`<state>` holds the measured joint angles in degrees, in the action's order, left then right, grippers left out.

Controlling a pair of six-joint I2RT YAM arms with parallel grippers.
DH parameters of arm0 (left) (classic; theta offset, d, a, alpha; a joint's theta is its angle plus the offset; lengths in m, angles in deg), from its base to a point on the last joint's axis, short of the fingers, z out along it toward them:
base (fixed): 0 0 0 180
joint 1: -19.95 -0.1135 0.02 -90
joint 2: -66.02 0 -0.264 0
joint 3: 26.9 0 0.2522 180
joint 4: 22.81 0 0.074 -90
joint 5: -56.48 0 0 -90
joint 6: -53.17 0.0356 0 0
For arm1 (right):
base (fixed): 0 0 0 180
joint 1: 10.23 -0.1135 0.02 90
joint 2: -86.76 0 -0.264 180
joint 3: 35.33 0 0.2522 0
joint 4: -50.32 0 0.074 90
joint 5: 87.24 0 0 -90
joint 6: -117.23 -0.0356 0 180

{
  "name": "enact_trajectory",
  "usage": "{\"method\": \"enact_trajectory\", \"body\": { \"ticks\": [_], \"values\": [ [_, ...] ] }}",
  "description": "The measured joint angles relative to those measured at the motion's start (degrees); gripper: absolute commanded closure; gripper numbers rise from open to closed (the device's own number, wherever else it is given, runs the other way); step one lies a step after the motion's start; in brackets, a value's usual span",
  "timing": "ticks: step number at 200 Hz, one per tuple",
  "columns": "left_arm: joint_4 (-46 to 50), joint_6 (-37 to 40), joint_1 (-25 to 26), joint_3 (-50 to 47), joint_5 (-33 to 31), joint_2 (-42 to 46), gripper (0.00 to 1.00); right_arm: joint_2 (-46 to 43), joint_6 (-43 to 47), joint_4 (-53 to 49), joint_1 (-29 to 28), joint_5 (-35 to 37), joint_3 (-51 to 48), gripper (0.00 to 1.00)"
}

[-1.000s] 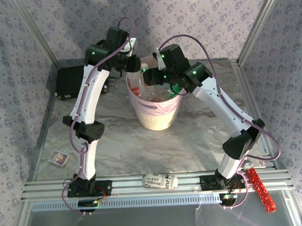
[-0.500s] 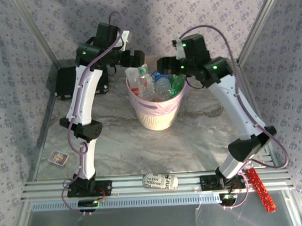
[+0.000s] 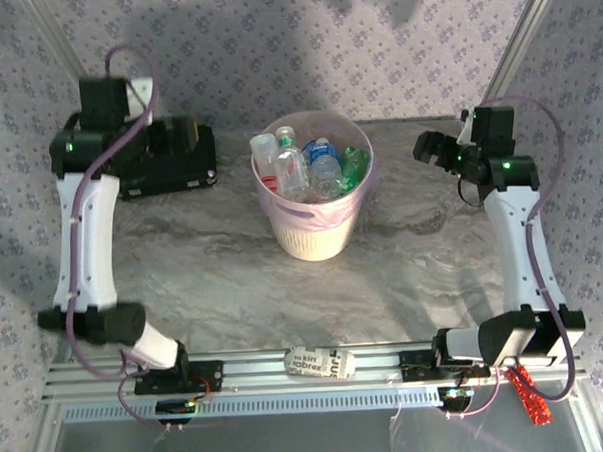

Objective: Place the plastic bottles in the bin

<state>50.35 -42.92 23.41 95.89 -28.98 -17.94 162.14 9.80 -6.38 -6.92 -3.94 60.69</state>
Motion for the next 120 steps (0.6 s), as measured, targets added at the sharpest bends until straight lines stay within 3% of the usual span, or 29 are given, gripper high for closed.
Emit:
{"method": "enact_trajectory", "body": {
  "ticks": [31, 79, 120],
  "values": [
    [-13.9, -2.1, -6.9, -26.3, 0.8, 9.7, 0.0, -0.4, 2.6, 5.2, 0.3, 1.9, -11.1, 0.01],
    [-33.2, -4.2, -7.1, -55.4, -4.9, 18.5, 0.0, -4.5, 7.2, 18.5, -0.4, 7.5, -31.0, 0.01],
    [-51.5, -8.2, -7.1, -72.8, -11.4, 19.7, 0.0, -5.1, 10.4, 32.3, -3.6, 12.1, -42.5, 0.01]
  ]
}}
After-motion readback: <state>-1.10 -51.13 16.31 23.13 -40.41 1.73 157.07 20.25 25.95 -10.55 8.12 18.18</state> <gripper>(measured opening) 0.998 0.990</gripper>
